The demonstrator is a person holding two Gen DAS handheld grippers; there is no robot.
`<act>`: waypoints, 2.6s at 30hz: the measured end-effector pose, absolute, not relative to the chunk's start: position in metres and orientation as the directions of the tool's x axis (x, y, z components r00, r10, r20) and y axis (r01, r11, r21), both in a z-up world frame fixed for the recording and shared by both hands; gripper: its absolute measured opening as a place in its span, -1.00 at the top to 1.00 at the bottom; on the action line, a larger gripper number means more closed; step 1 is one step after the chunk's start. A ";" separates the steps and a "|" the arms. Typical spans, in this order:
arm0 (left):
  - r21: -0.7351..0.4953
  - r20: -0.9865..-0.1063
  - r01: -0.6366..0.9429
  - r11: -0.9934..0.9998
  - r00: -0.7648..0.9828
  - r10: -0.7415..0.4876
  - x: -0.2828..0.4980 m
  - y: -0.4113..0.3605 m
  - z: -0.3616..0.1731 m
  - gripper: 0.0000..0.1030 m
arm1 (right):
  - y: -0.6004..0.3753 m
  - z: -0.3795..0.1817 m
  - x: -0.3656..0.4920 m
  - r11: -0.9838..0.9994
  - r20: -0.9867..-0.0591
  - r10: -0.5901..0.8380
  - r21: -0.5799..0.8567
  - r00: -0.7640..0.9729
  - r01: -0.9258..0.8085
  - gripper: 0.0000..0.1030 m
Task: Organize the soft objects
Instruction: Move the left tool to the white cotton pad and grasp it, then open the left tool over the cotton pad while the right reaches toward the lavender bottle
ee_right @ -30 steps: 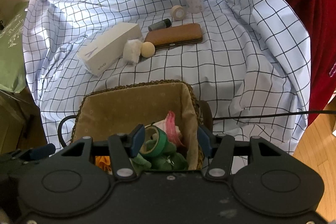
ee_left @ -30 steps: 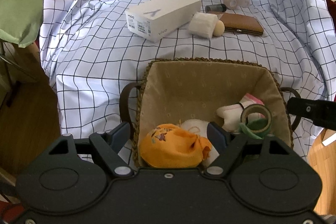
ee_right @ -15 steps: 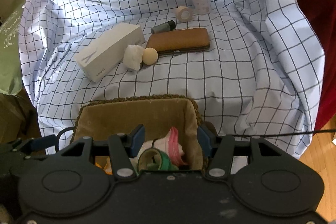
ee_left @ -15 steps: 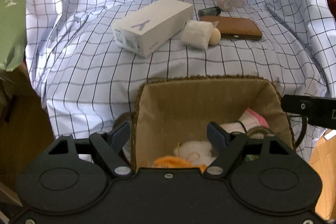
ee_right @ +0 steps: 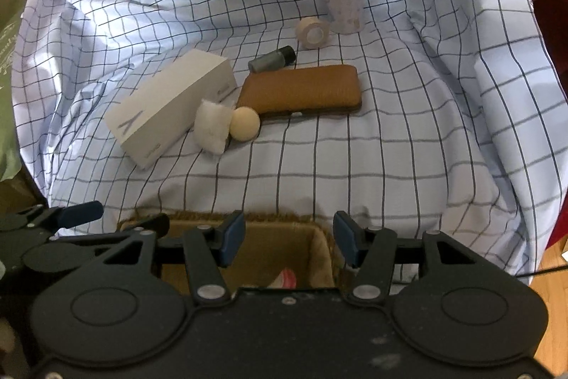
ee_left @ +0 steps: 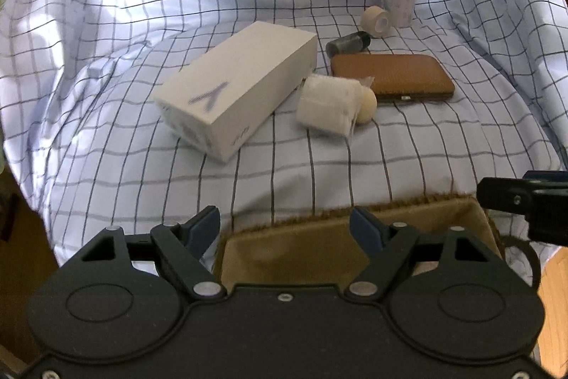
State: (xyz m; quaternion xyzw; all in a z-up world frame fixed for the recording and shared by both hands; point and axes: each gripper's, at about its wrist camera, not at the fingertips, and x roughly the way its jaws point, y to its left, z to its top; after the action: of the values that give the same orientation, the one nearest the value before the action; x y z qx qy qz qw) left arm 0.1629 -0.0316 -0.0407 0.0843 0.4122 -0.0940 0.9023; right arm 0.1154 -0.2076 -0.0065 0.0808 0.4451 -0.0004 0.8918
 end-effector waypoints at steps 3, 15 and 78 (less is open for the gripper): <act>0.077 -0.757 0.253 0.964 0.644 -0.109 0.177 -0.036 -0.043 -0.48 | -0.210 -0.007 0.128 0.987 -0.792 0.069 0.141 0.607 0.072 -0.06; 0.098 -0.755 0.302 0.948 0.643 -0.127 0.221 -0.052 -0.053 -0.47 | -0.212 -0.008 0.168 0.990 -0.787 0.075 0.134 0.612 0.051 -0.06; 0.053 -0.724 0.434 0.899 0.637 -0.265 0.239 -0.060 -0.068 0.00 | -0.224 -0.027 0.404 0.981 -0.702 -0.047 0.100 0.711 0.163 -0.13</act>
State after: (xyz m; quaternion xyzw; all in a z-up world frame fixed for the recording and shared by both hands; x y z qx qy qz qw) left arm 0.2392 -0.0601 -0.0679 0.1120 0.3792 -0.1947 0.8976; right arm 0.4036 -0.2242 -0.0270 0.0776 0.3760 -0.0570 0.9216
